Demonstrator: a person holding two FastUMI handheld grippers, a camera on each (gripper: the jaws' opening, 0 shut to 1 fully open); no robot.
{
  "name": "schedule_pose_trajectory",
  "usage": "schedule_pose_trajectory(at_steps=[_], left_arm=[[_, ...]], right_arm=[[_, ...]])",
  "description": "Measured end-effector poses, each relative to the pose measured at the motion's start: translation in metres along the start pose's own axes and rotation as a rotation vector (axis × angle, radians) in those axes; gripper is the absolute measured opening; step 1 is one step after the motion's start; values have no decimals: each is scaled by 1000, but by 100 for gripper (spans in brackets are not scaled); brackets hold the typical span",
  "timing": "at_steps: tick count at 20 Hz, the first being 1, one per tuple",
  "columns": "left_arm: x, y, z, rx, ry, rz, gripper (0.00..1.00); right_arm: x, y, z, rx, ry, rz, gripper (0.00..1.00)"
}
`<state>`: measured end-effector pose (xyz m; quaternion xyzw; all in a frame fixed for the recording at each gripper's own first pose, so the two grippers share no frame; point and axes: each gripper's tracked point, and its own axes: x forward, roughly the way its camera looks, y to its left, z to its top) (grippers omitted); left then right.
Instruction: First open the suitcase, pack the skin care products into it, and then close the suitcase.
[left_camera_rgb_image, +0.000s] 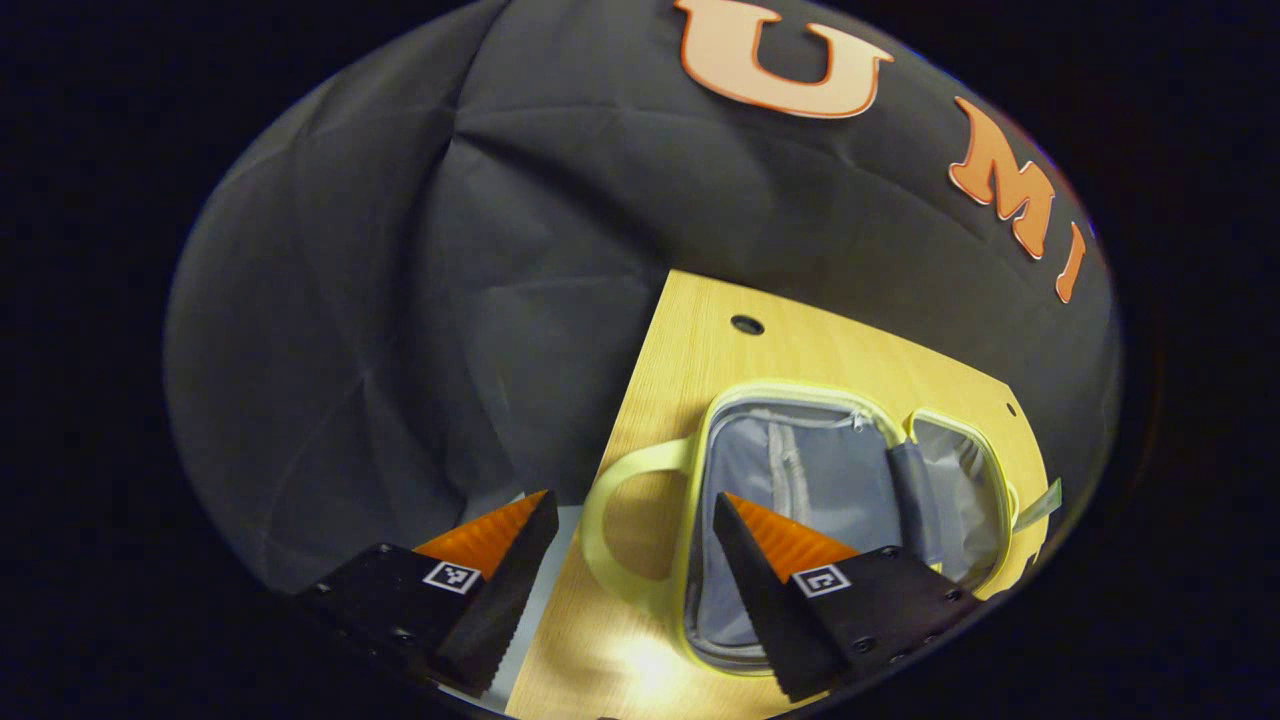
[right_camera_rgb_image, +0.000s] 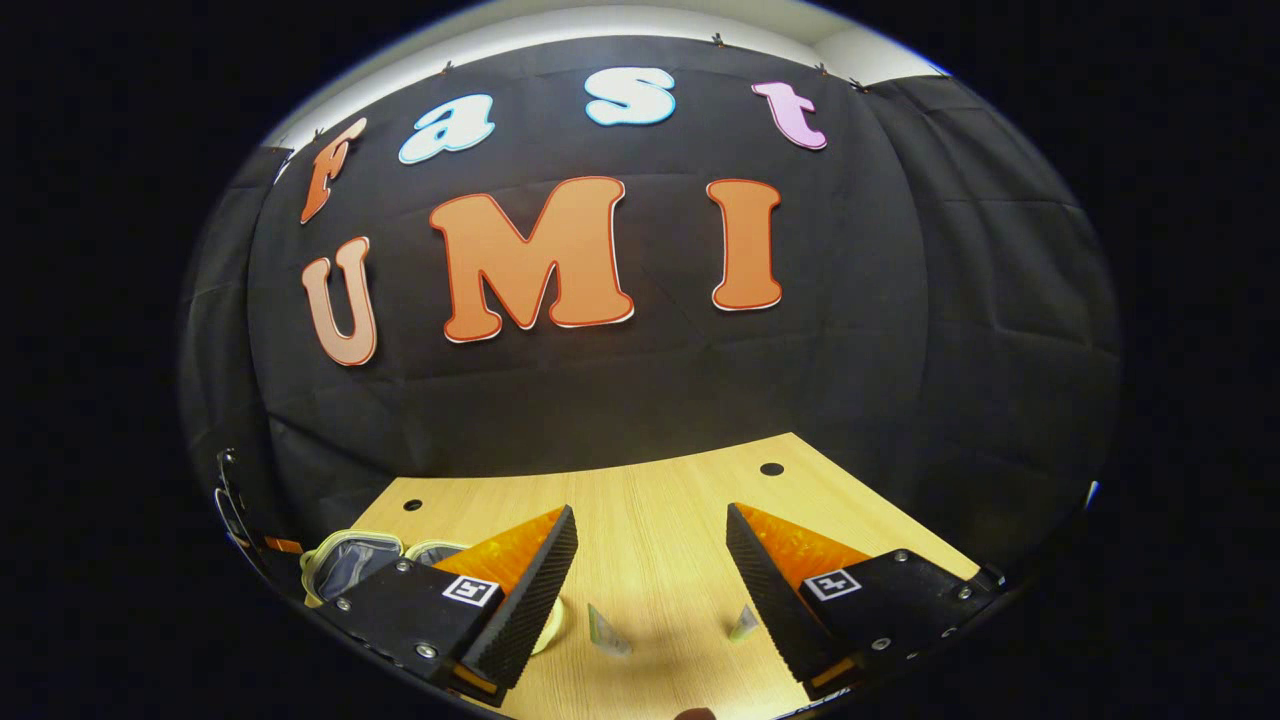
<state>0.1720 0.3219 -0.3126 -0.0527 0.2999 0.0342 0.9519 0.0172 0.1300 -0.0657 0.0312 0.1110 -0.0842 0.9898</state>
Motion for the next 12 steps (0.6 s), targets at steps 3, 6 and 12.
schedule_pose_trajectory(at_steps=[3, 6, 12], left_arm=[[-35, -37, 34, 28, -102, 45, 97], [-80, -101, 67, 43, -206, 31, 97], [-139, -270, 83, 64, -331, -51, 98]], right_arm=[[5, -14, 1, -16, -7, 14, 95], [12, -31, 5, -47, -12, 38, 95], [29, -70, 9, -47, 4, 147, 95]])
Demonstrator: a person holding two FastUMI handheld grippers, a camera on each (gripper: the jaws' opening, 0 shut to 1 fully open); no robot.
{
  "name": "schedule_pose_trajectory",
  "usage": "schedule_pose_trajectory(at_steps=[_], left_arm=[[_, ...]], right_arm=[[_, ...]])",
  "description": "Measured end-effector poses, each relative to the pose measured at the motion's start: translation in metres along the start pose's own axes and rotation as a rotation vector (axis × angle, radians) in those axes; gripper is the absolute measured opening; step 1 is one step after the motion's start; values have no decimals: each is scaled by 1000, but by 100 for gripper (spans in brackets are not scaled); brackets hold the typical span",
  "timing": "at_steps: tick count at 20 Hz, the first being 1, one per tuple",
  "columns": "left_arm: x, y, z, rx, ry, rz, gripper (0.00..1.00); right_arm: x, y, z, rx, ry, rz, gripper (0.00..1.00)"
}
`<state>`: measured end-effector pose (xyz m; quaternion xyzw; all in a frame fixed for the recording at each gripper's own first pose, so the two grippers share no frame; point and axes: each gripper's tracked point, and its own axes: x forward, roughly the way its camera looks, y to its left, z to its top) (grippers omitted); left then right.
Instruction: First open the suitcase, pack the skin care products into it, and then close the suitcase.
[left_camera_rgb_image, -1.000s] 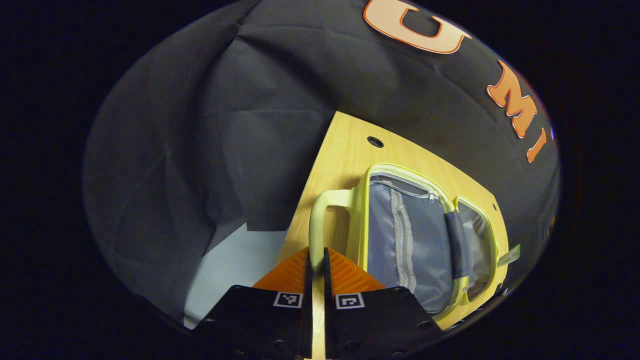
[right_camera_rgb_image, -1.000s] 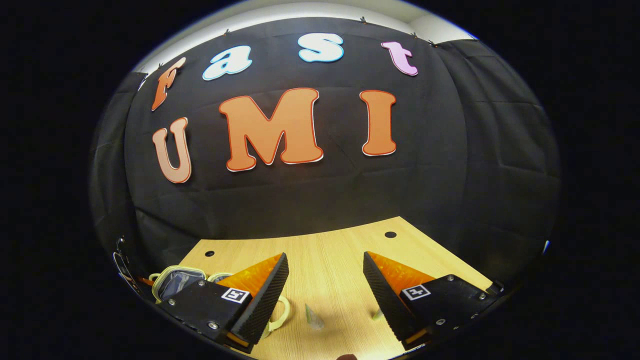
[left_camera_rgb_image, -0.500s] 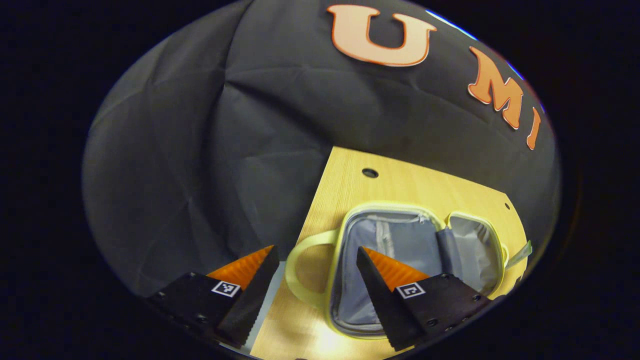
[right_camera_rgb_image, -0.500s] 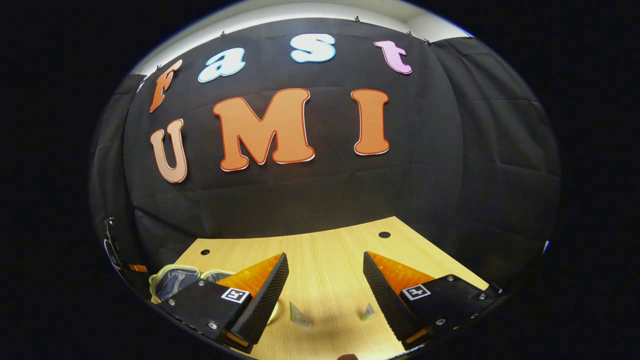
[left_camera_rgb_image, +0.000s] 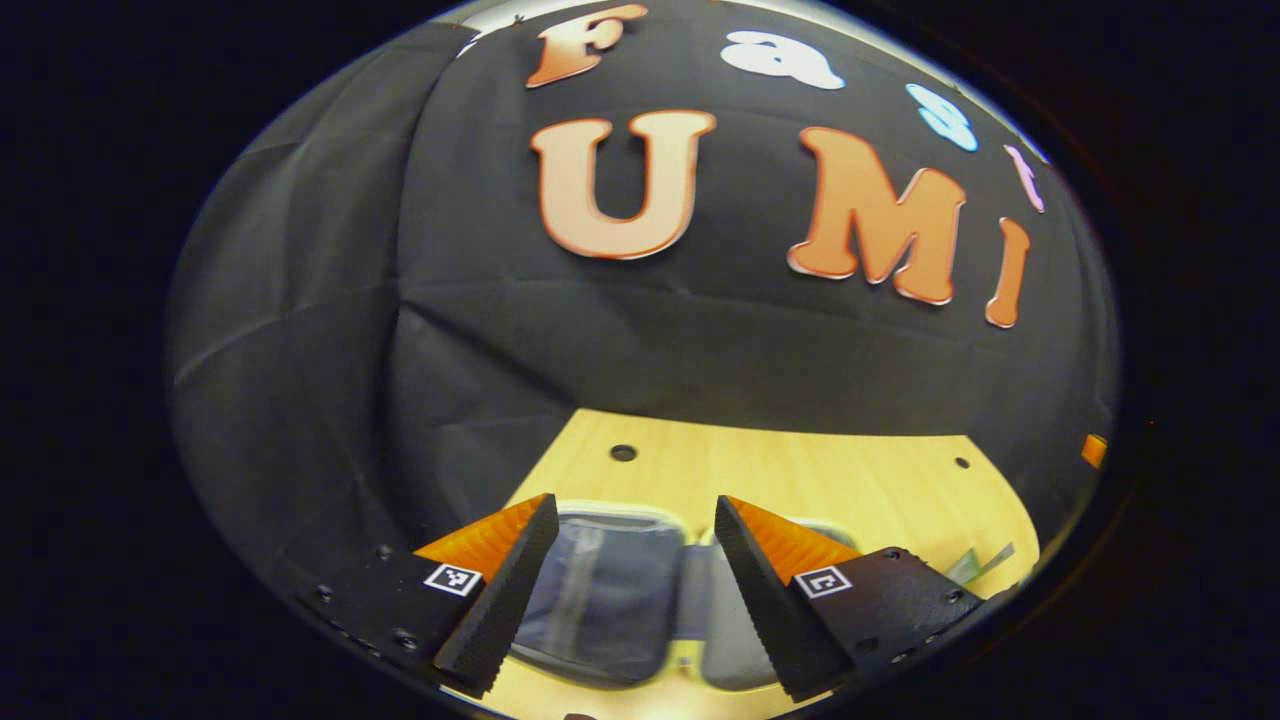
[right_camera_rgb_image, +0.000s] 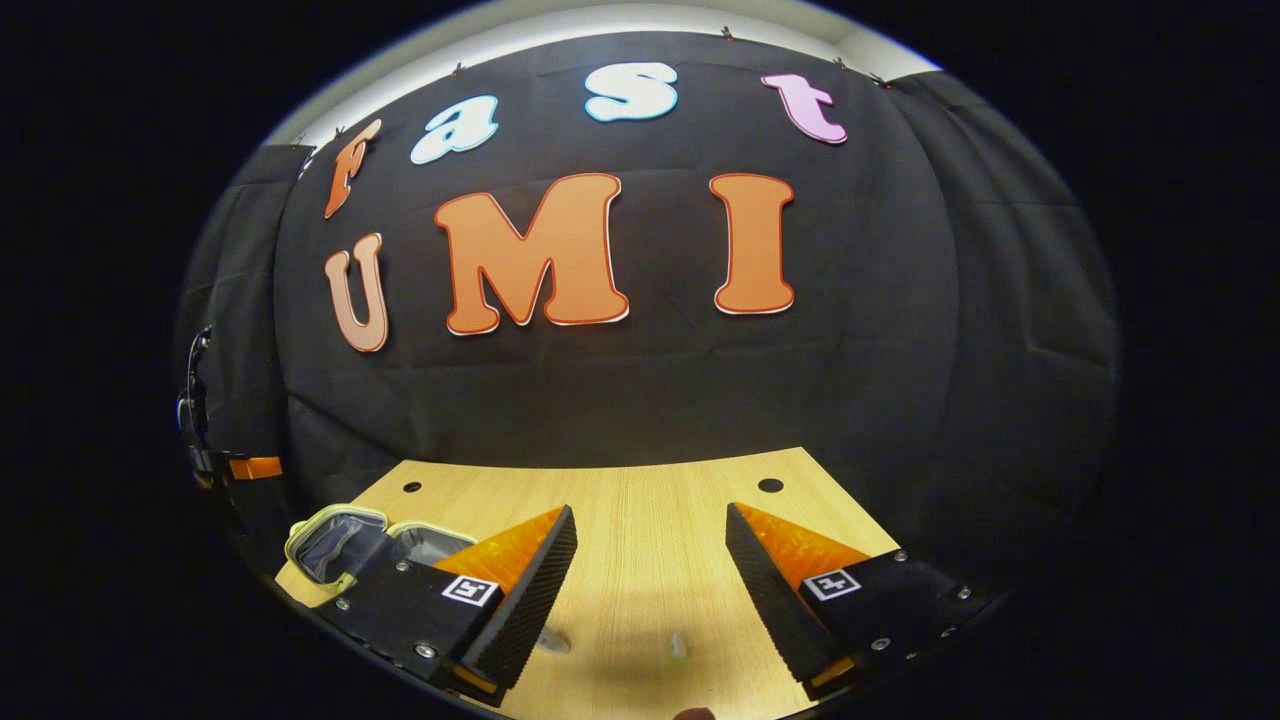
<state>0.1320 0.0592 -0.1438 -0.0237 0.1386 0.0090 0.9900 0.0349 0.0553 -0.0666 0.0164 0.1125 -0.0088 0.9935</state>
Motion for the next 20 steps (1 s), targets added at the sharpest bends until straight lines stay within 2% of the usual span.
schedule_pose_trajectory(at_steps=[1, 5, 8, 12, 16, 20], left_arm=[[-7, -28, 3, -3, -15, -26, 95], [-19, -138, 0, 46, -66, -95, 97], [-22, -211, -23, 56, -76, -172, 97], [-19, -295, -75, 72, -18, -245, 95], [-3, -356, -133, 131, 48, -311, 97], [15, -370, -190, 172, 156, -316, 98]], right_arm=[[0, -4, -1, 5, 6, 29, 95], [-1, -35, -12, -40, 33, 78, 95], [-7, -58, -17, -50, 48, 101, 95], [-17, -89, -25, -58, 71, 90, 95], [-25, -117, -34, -75, 94, 53, 95], [-31, -135, -47, -78, 127, 30, 95]])
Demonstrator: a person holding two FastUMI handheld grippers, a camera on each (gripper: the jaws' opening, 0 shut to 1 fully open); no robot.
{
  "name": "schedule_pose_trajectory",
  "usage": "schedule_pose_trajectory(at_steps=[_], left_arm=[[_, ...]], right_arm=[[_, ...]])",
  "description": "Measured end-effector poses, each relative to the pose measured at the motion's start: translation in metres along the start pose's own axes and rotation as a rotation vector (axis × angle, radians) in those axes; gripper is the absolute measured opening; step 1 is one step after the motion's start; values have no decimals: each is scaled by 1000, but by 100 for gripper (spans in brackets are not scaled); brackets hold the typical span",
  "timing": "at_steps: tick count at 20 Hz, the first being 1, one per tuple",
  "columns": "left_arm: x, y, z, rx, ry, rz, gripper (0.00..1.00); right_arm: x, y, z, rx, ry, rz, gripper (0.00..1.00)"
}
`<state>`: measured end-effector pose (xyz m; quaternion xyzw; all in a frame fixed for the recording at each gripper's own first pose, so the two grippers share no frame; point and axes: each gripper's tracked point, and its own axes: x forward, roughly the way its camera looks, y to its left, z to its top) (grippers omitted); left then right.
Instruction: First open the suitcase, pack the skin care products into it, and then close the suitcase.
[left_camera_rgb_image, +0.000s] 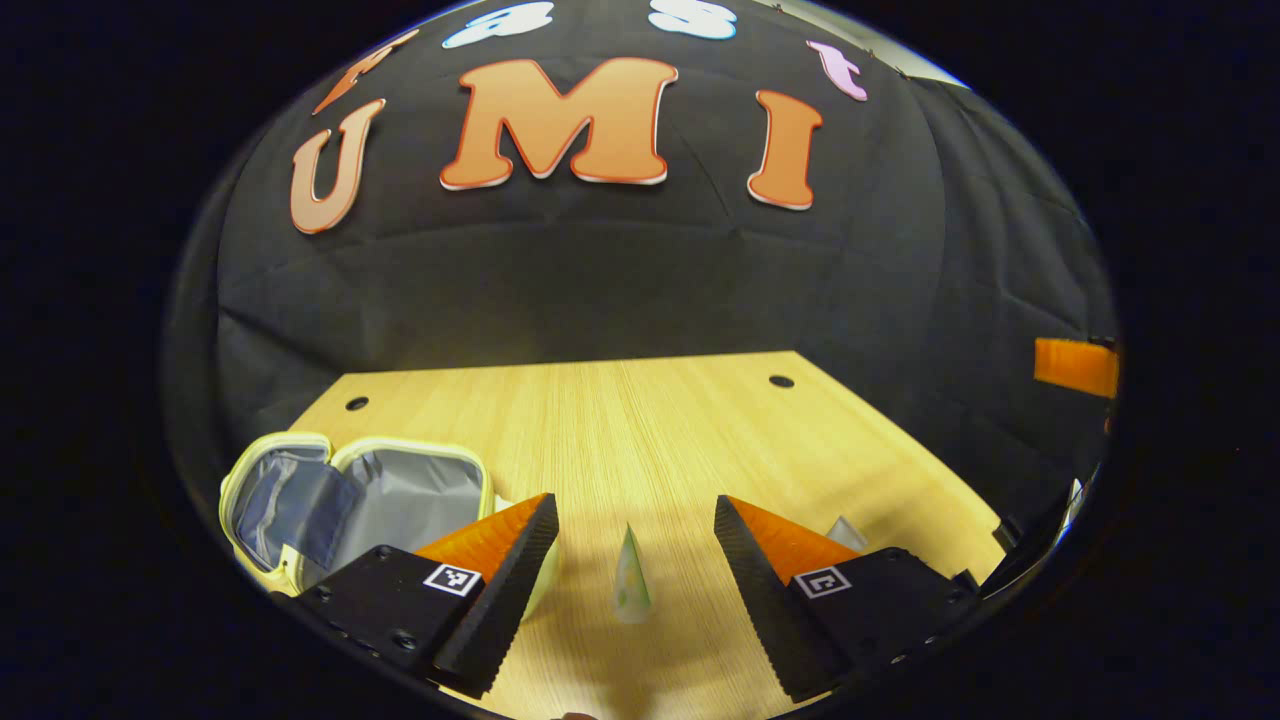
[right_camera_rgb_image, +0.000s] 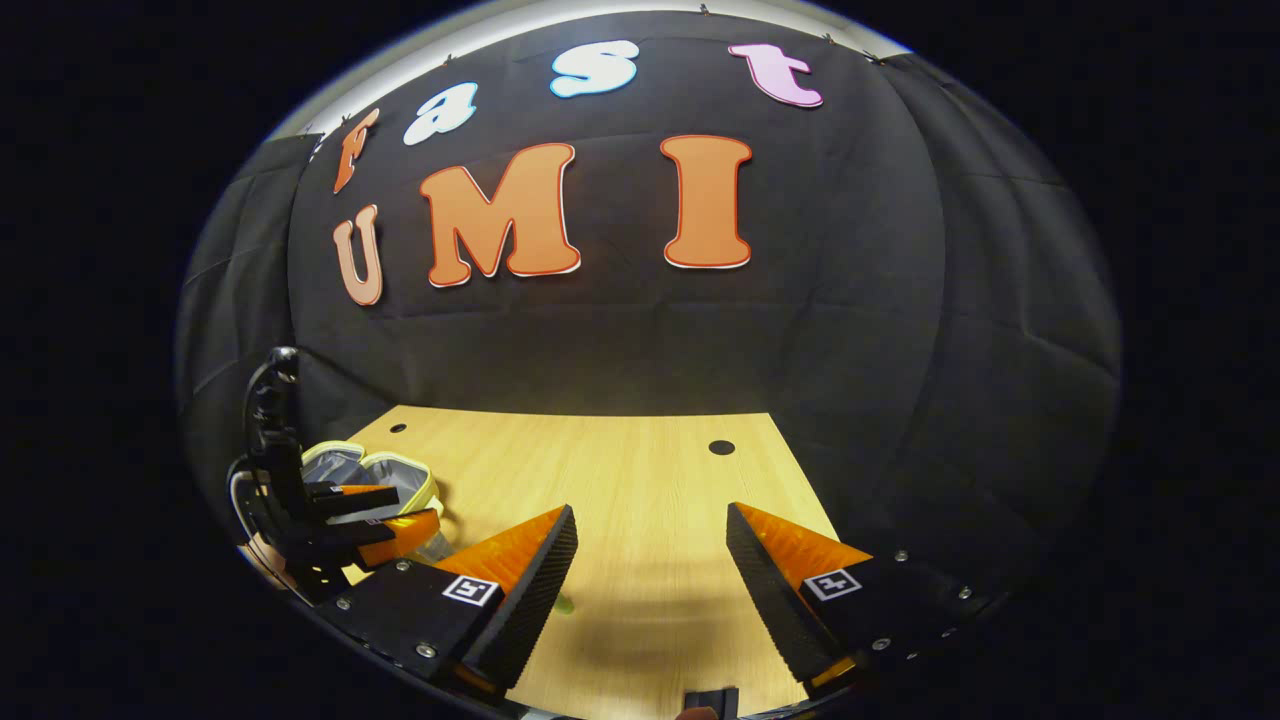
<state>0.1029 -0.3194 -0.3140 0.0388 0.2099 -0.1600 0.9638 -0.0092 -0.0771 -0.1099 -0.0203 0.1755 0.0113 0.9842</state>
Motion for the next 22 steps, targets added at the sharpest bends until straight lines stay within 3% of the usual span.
schedule_pose_trajectory(at_steps=[5, 8, 10, 13, 17, 22], left_arm=[[25, 8, -57, 52, 114, 38, 98], [33, 13, -66, 57, 124, 46, 98], [39, 14, -68, 84, 128, 52, 85], [42, 9, -67, 85, 128, 37, 39], [24, 7, -60, 55, 165, 0, 31], [-13, 12, -42, -2, 184, -27, 31]], right_arm=[[-5, -11, -17, 9, 44, -15, 95], [-7, -17, -28, 3, 70, -31, 95], [-7, -18, -36, 2, 89, -37, 95], [-5, -16, -42, -5, 100, -40, 95], [2, 4, -44, 10, 92, 1, 95], [30, 51, -58, 7, 91, 98, 95]])
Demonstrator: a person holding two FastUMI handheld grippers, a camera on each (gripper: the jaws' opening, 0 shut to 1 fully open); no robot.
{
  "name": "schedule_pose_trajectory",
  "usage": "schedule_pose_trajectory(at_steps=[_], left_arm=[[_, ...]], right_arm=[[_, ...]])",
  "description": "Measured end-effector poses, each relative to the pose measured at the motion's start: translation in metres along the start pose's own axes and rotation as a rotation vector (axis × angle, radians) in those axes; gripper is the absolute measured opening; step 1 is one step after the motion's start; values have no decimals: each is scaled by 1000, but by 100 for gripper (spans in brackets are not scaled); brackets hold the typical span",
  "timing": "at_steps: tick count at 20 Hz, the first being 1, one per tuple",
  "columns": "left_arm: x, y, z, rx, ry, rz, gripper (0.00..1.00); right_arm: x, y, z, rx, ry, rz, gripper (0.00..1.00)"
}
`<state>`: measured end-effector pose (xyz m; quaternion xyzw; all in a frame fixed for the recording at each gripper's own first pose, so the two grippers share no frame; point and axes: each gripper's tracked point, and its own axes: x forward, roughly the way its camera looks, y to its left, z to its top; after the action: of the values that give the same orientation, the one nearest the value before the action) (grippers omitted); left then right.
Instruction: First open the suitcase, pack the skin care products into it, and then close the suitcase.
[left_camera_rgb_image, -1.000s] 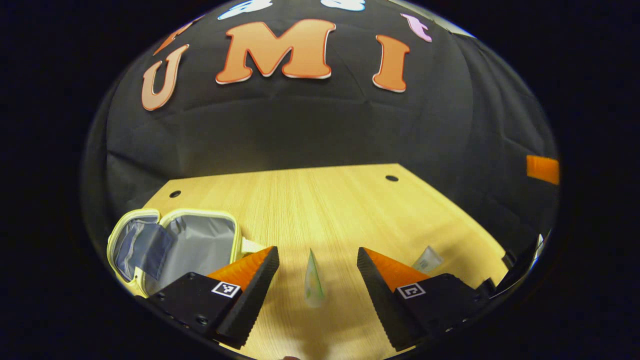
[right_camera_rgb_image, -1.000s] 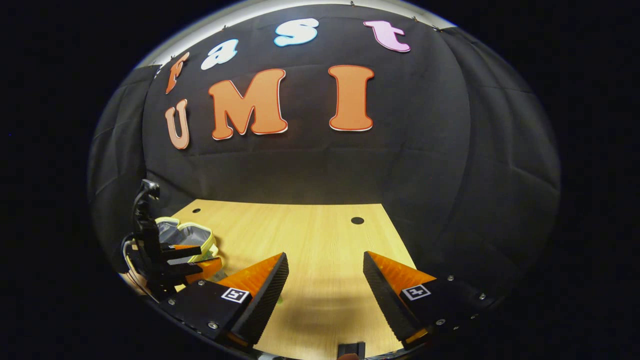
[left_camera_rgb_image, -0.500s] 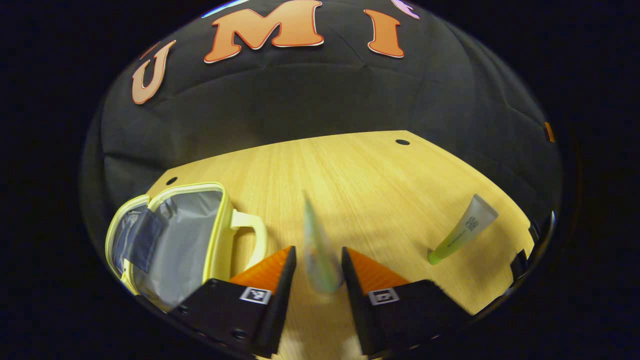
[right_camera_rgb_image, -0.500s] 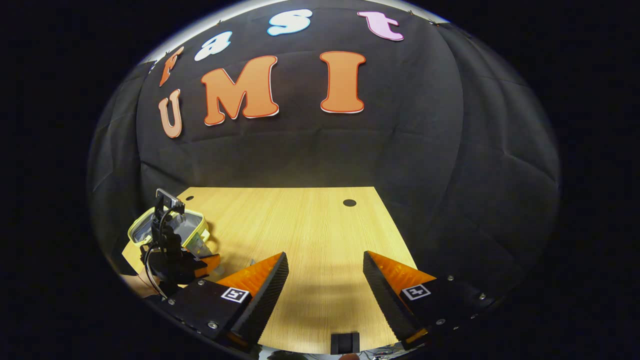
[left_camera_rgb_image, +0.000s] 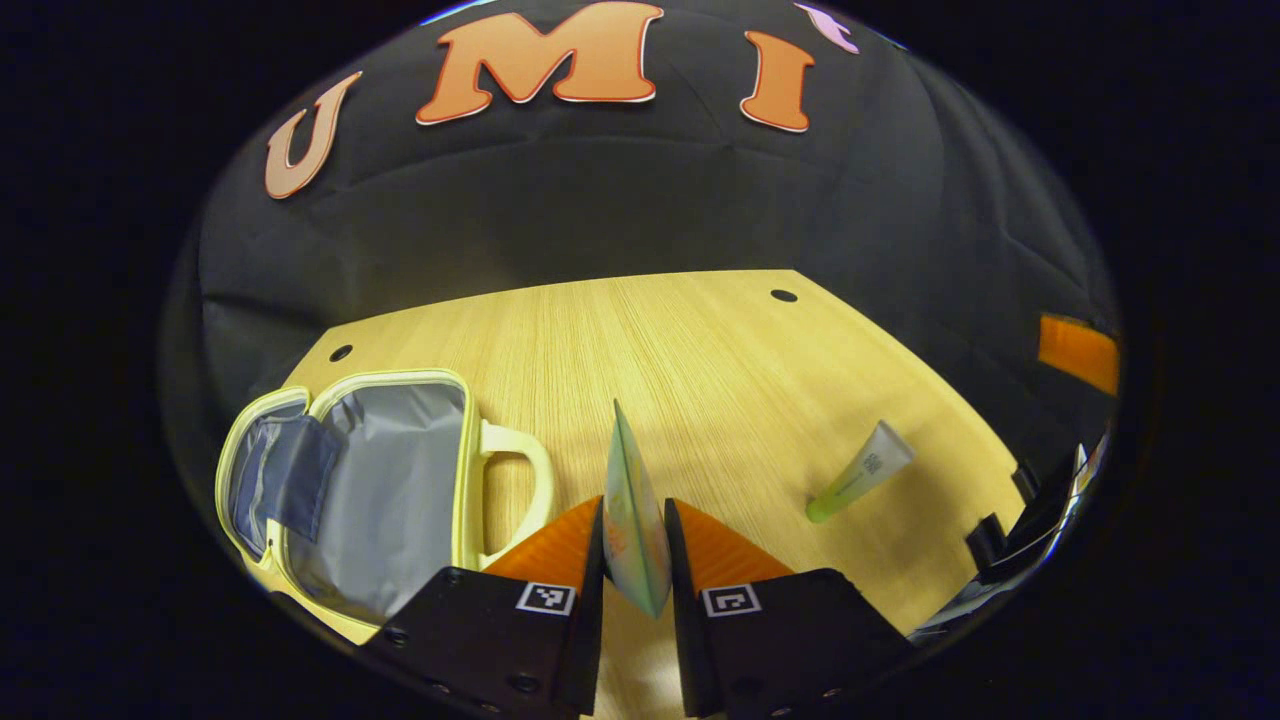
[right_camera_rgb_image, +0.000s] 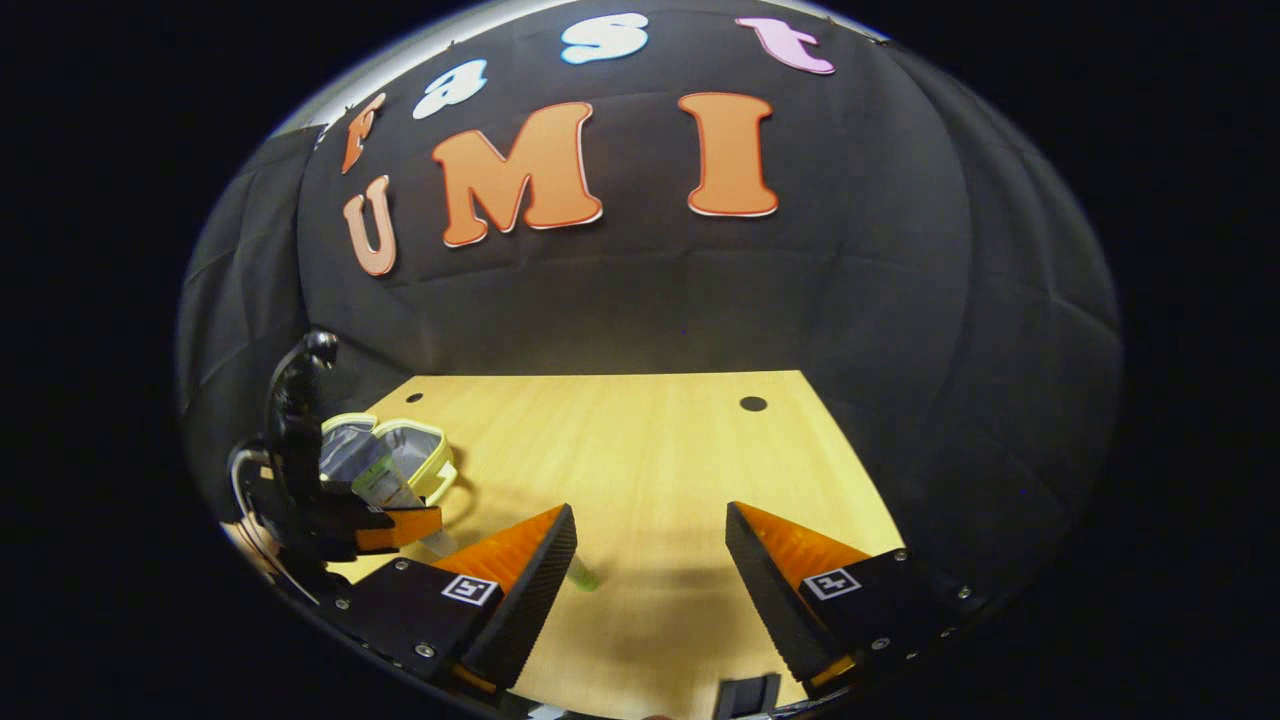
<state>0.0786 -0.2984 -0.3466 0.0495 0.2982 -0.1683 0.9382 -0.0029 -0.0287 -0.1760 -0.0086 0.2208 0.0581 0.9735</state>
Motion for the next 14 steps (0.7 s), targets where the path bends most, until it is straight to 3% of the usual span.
schedule_pose_trajectory(at_steps=[6, 11, 13, 14], left_arm=[[-48, 20, 8, -94, 4, -3, 31], [-70, 45, 0, -143, 25, 27, 31], [-74, 56, -5, -153, 28, 44, 31], [-75, 61, -6, -160, 26, 48, 31]], right_arm=[[57, 52, -59, -71, 127, 126, 96], [92, 61, -119, -136, 270, 159, 92], [101, 59, -134, -121, 321, 160, 84], [106, 58, -137, -115, 327, 161, 75]])
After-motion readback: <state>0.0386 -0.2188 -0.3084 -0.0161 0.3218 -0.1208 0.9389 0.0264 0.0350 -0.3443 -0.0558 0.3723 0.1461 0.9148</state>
